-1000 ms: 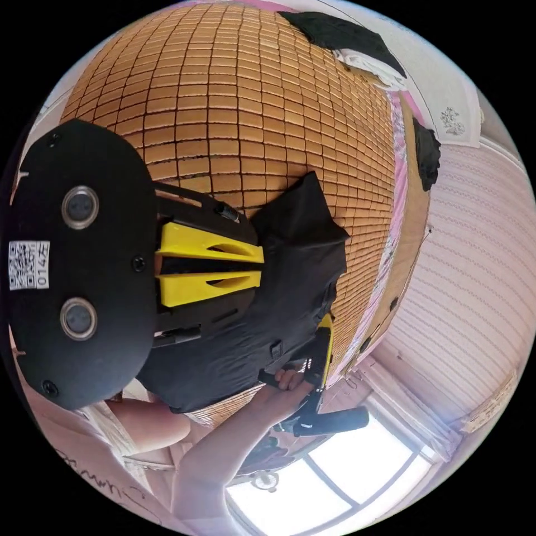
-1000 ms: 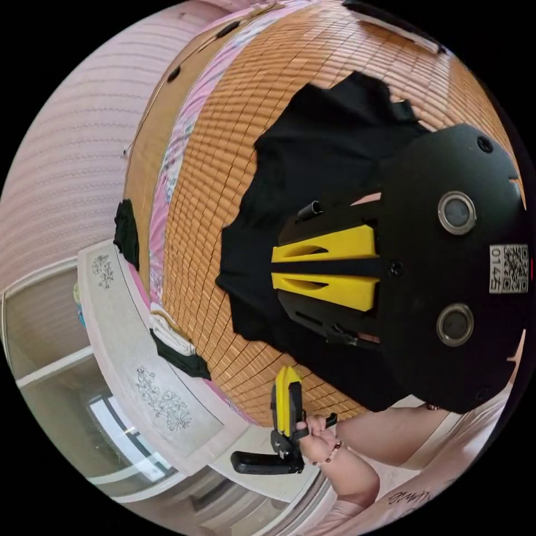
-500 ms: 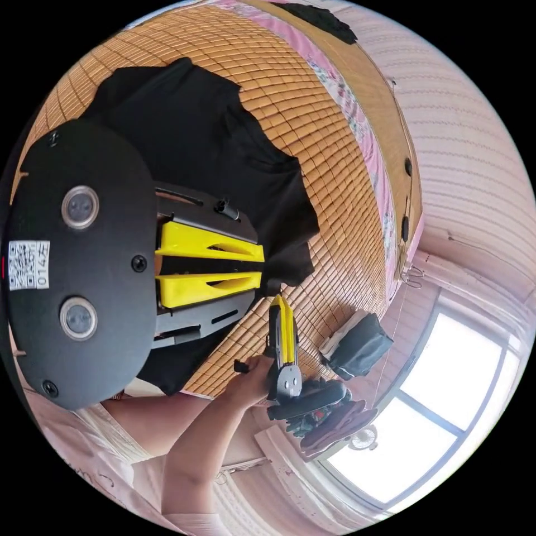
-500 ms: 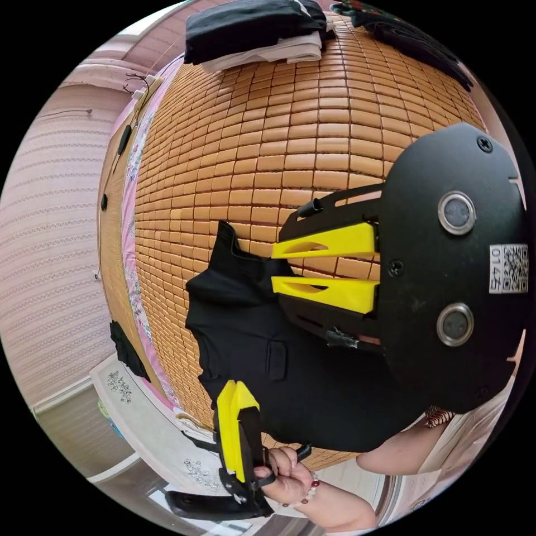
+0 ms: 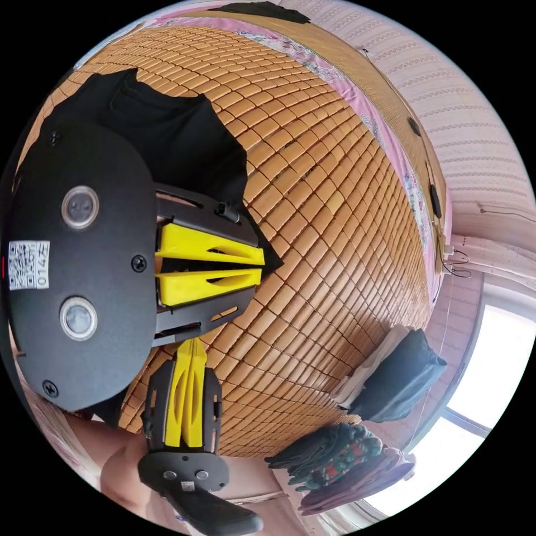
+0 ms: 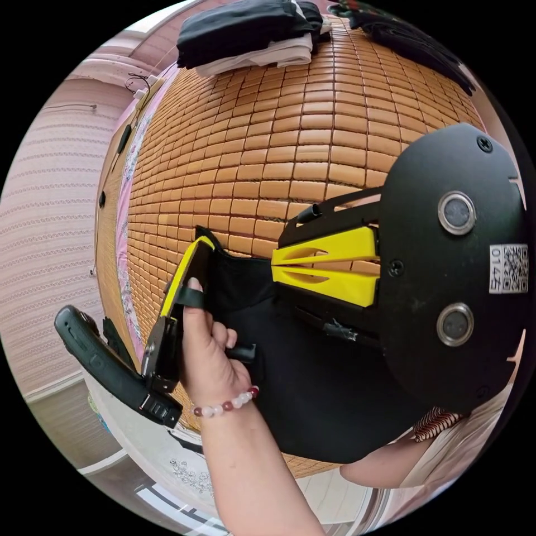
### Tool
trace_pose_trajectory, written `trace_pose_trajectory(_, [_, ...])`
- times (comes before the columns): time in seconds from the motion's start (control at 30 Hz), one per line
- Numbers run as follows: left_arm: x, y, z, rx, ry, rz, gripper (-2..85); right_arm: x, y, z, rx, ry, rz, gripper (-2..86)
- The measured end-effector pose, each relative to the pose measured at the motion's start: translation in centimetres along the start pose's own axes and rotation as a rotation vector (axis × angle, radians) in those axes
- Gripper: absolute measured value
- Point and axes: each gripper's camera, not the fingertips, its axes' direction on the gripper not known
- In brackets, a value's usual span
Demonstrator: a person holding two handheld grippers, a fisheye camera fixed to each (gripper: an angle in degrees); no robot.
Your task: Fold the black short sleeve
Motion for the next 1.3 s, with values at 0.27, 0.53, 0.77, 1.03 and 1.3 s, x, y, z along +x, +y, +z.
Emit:
trace_pose_trajectory(0.27, [-2.0, -1.0, -0.3, -0.012, 0.106, -0.126, 2.5, 1.1, 2.1, -0.5, 0.019, -0.024, 0.076, 0.0])
trace_pose_trajectory(0.53, [-4.8, 7.4, -14.2, 0.266, 0.25, -0.075, 5.1, 2.0, 6.3, -6.3, 0.052, -0.02, 0.079, 3.3])
trace_pose_trajectory(0.77, [-5.9, 28.3, -20.5, -0.044, 0.007, -0.207, 5.7, -2.1, 15.6, -10.0, -0.148, -0.229, 0.1, 7.6])
trace_pose_trajectory(1.03, [-4.4, 47.0, -23.5, -0.087, 0.06, -0.619, 7.4, -9.3, 16.2, -9.7, -0.307, -0.059, -0.064, 8.5])
trace_pose_trajectory(1.3, [-3.1, 48.7, -18.9, -0.178, 0.064, -0.598, 8.5, -12.1, 14.3, -7.1, -0.528, 0.101, -0.099, 9.1])
